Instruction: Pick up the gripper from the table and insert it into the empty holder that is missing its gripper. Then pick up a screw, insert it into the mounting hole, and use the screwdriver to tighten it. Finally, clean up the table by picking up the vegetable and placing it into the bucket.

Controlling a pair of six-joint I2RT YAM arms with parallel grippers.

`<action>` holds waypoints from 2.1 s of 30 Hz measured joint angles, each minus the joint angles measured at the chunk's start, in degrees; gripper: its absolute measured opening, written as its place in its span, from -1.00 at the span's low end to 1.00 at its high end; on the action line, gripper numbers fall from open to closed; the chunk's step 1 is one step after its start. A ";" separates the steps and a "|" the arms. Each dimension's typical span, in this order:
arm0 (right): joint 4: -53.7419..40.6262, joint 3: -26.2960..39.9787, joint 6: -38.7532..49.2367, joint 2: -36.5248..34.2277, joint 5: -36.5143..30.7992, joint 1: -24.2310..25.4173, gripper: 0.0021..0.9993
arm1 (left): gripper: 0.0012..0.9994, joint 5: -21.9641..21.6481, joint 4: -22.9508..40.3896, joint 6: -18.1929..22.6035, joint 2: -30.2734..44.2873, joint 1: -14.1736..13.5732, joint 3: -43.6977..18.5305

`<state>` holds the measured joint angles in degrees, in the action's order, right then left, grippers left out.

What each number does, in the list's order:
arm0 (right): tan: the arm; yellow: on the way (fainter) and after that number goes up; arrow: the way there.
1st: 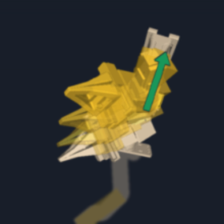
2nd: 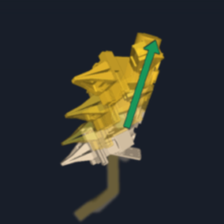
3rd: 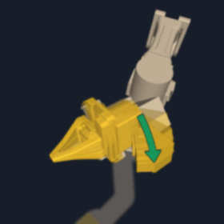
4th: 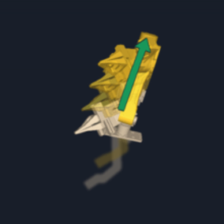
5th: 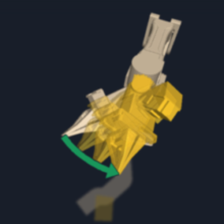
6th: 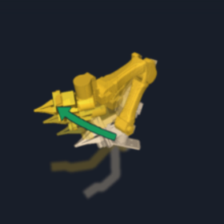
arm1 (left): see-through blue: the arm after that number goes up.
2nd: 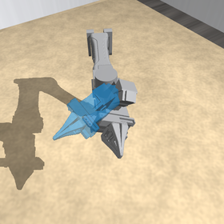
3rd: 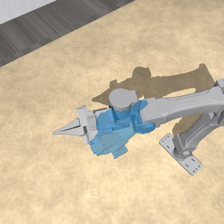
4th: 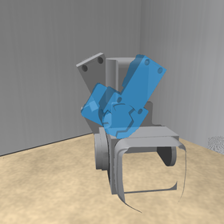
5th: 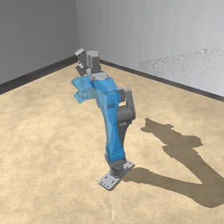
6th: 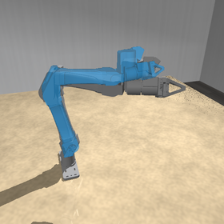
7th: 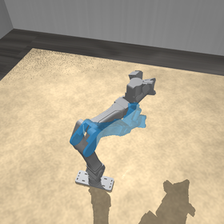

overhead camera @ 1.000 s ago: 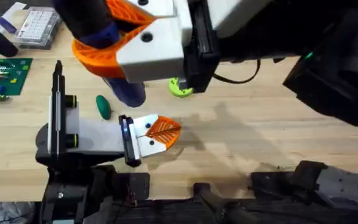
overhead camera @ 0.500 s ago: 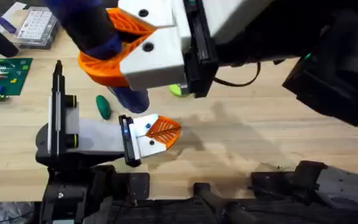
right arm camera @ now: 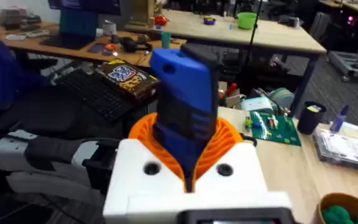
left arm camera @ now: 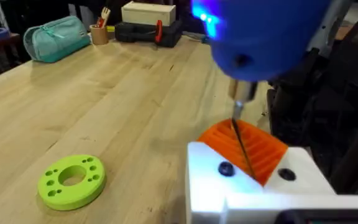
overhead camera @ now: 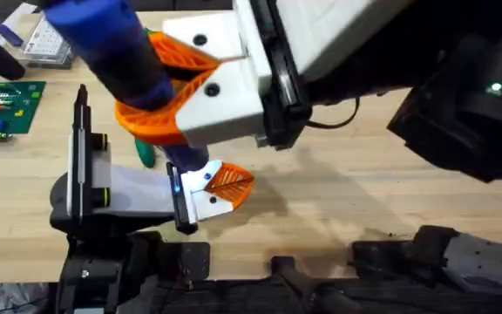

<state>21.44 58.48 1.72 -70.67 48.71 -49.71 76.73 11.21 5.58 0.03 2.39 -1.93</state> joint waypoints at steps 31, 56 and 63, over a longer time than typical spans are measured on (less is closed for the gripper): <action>2.59 -3.15 -0.09 -0.24 1.77 0.87 -0.95 | -0.98 0.00 -0.01 0.00 0.00 0.00 0.00; 6.22 -5.29 -1.76 -2.62 1.77 0.90 -0.95 | -0.98 0.00 0.01 0.00 0.00 0.00 0.00; 5.49 -5.32 -1.98 -2.62 1.77 1.71 -0.95 | -0.98 -0.01 0.01 -0.01 0.00 0.00 0.00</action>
<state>26.93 53.17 -0.27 -73.30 50.48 -48.00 76.72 11.22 5.58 0.03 2.39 -1.93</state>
